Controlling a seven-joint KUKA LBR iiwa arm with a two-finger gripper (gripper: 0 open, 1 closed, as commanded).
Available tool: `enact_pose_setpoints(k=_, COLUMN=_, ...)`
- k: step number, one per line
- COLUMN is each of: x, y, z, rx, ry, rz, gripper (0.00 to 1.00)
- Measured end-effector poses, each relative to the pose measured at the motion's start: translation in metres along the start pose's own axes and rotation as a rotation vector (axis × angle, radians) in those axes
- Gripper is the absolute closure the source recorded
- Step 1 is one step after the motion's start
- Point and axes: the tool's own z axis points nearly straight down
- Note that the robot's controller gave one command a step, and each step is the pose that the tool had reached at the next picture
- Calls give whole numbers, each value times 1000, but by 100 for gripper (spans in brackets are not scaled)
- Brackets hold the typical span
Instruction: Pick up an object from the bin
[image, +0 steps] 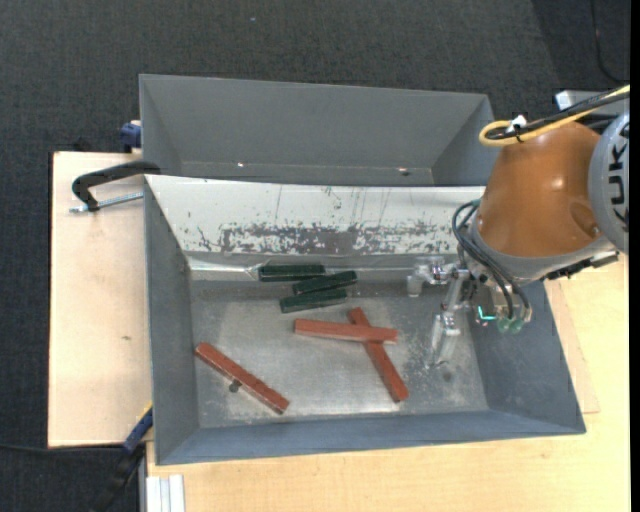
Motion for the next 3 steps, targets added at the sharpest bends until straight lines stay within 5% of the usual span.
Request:
enact_pose_setpoints(k=1, x=0, y=0, z=0, rx=0, ry=0, rz=0, gripper=0)
enact_pose_setpoints(k=3, x=-2, y=54, z=113, rx=-1, ry=3, rz=177, gripper=0)
